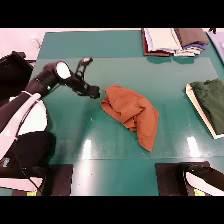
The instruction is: Fold the shirts.
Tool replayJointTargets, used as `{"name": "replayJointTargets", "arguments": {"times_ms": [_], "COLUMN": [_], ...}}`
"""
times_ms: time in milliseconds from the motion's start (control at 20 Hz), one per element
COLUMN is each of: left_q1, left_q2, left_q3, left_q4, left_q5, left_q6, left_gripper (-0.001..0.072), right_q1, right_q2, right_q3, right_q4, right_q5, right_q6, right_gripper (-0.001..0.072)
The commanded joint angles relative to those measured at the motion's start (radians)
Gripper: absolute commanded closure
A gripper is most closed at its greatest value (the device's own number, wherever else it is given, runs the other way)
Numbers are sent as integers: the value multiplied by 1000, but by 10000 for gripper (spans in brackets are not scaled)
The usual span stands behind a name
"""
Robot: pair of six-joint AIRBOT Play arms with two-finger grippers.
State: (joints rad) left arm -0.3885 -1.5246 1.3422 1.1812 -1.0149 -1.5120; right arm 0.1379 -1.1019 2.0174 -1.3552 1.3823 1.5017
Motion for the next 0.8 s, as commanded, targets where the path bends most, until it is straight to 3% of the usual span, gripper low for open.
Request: {"name": "replayJointTargets", "arguments": {"times_ms": [0,200,400,550,750], "left_q1": [-7,-55,-78,-62,25], "left_q2": [-68,-99,-115,-114,-114], "left_q3": [-72,-72,-72,-55,79], "left_q4": [-84,-121,-119,-100,-32], "left_q5": [105,222,236,214,81], "left_q6": [2,2,2,2,3], "left_gripper": [158,159,161,666,681], "right_q1": [0,0,0,0,-4], "right_q2": [0,-2,-2,0,86], "right_q3": [1,1,0,-13,-293], "right_q4": [1,0,0,-10,-20], "right_q5": [19,53,62,112,150], "right_q6": [2,2,28,36,47], "right_gripper": [697,697,697,697,697]}}
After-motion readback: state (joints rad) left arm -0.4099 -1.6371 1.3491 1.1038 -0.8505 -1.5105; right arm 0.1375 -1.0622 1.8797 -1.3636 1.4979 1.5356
